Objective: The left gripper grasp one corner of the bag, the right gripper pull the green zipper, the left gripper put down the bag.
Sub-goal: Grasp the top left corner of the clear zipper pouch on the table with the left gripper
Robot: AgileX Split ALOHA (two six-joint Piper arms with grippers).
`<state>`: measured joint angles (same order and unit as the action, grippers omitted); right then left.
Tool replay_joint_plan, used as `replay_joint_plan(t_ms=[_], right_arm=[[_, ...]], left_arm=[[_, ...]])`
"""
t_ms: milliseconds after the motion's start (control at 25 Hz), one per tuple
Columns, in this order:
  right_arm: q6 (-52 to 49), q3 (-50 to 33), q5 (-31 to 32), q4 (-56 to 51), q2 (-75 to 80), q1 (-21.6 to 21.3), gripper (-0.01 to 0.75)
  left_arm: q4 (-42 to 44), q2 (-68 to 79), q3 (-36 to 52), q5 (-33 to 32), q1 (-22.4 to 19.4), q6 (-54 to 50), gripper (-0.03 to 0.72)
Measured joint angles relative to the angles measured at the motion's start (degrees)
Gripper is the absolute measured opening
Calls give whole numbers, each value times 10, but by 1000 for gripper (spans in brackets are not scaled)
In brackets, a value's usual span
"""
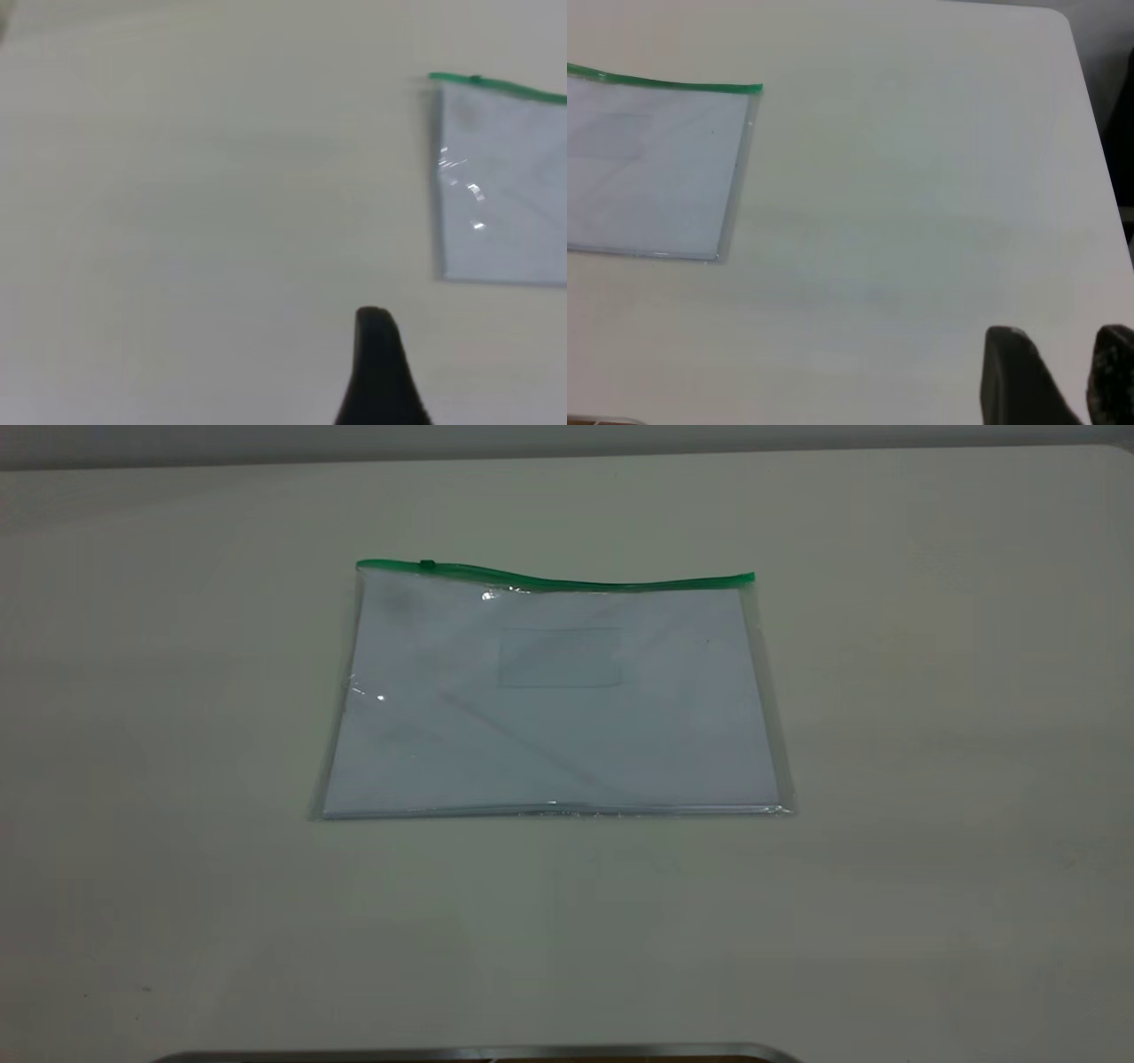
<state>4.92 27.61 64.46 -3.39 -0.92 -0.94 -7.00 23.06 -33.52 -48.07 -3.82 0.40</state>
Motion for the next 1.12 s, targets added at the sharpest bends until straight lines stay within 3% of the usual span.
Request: replay_joint_plan(t_ms=[240,560,1120], right_arm=[[-3,0,0,1,0,0,340],[-8,2,-4,2,43,0,512],[-19,50,-152,-2,334,0,534]], left_arm=[[-84,221,-49,101,0,77,588],[-247,482,-133,139,0,235,588],[-507,837,-255,195,0,564,588]])
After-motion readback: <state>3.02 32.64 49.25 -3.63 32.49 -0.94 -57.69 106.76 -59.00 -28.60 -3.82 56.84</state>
